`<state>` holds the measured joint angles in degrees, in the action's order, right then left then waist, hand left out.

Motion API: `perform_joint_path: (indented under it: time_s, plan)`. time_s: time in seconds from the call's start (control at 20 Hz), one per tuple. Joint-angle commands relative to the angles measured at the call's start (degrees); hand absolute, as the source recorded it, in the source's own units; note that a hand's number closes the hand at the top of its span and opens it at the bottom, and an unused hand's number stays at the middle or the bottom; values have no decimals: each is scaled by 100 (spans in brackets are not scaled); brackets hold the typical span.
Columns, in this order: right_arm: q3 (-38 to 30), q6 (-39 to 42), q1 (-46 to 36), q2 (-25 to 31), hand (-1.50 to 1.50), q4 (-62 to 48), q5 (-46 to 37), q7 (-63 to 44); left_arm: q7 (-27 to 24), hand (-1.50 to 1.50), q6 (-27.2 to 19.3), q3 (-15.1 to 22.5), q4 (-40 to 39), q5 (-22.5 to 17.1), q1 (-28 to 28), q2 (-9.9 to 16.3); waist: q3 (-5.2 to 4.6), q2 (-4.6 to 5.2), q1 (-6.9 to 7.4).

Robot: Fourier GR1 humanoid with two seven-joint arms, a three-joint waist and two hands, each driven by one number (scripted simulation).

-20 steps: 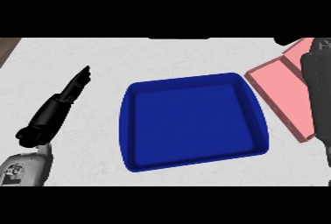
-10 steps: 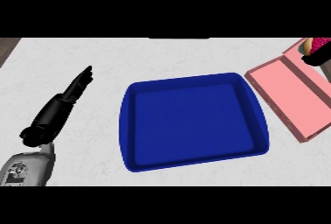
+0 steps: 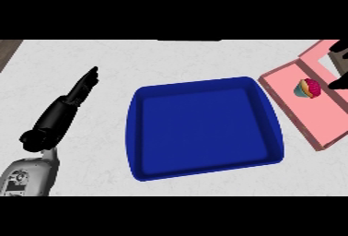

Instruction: Pick the cupcake from the tray and place it in the cardboard box

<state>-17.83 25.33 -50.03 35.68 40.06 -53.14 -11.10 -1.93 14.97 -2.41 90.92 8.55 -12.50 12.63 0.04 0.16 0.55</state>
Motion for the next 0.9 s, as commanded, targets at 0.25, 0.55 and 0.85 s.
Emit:
perform_joint_path:
  time_s: [0.25, 0.55, 0.85]
  plan:
    - [-1679, -1118, -268, -311, -150, 333, 1669, 1105, -182, 0, -39, -146, -195, 29, 10, 71, 18, -34, -150]
    - [-3133, -1735, -382, -357, -150, 132, 2875, 811, -251, 0, 45, -162, -247, -30, 73, 86, 5, -11, -101]
    - [-3573, -2141, 237, 35, -150, -289, 3261, 1505, -280, 0, 8, -70, -191, 45, 35, -14, 3, 11, -17]
